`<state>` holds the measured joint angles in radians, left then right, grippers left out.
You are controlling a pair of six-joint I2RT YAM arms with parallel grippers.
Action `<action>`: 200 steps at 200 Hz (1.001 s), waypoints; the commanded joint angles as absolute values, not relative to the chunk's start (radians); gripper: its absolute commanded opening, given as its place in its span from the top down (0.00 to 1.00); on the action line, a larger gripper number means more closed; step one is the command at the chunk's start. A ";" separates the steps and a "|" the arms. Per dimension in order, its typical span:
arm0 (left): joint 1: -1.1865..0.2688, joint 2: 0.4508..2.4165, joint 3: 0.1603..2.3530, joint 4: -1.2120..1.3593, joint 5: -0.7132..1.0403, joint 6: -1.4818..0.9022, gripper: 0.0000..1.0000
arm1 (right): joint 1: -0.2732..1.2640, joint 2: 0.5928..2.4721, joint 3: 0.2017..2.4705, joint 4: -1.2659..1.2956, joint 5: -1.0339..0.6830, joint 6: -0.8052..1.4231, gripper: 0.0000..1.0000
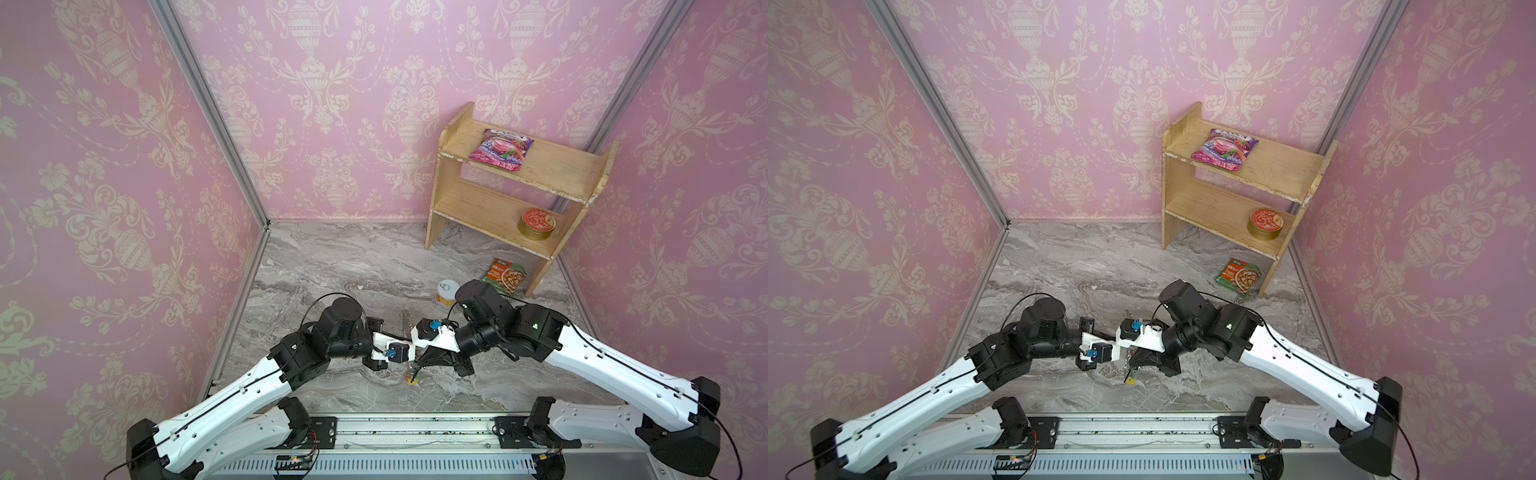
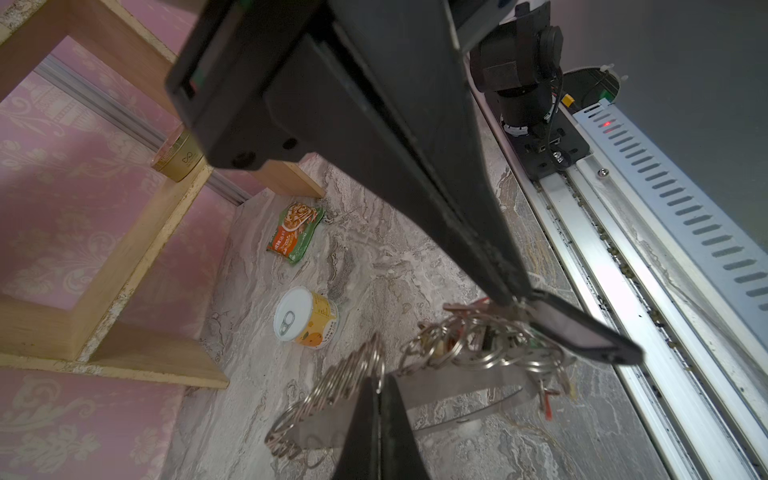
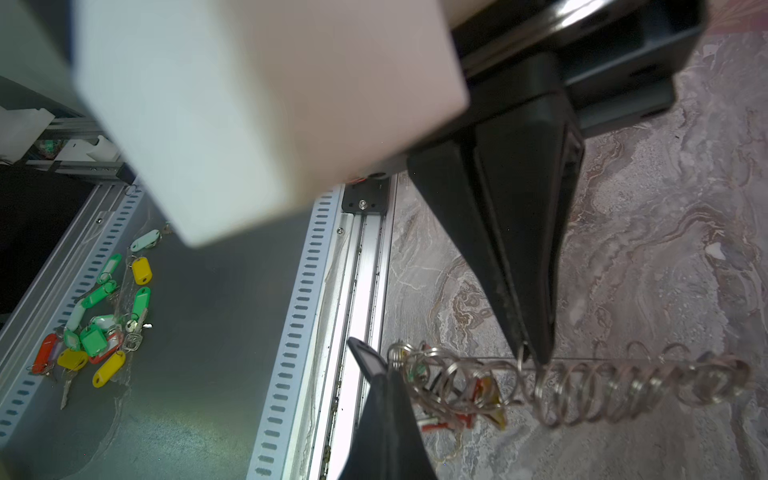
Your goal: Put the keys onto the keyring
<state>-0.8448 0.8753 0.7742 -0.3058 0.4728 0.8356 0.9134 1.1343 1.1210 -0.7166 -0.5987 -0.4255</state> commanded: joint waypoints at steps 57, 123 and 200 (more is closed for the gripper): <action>-0.838 0.877 0.807 -0.273 0.519 0.814 1.00 | 0.873 1.045 1.063 -0.578 -0.400 -0.355 1.00; -0.838 0.873 0.810 -0.278 0.529 0.805 1.00 | 0.899 1.090 1.087 -0.594 -0.433 -0.380 1.00; -0.838 0.888 0.824 -0.293 0.533 0.793 1.00 | 0.910 1.089 1.100 -0.606 -0.472 -0.397 1.00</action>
<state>-0.8448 0.8833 0.7769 -0.3092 0.5003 0.8207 0.9012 1.0920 1.0782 -0.5880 -0.4301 -0.3862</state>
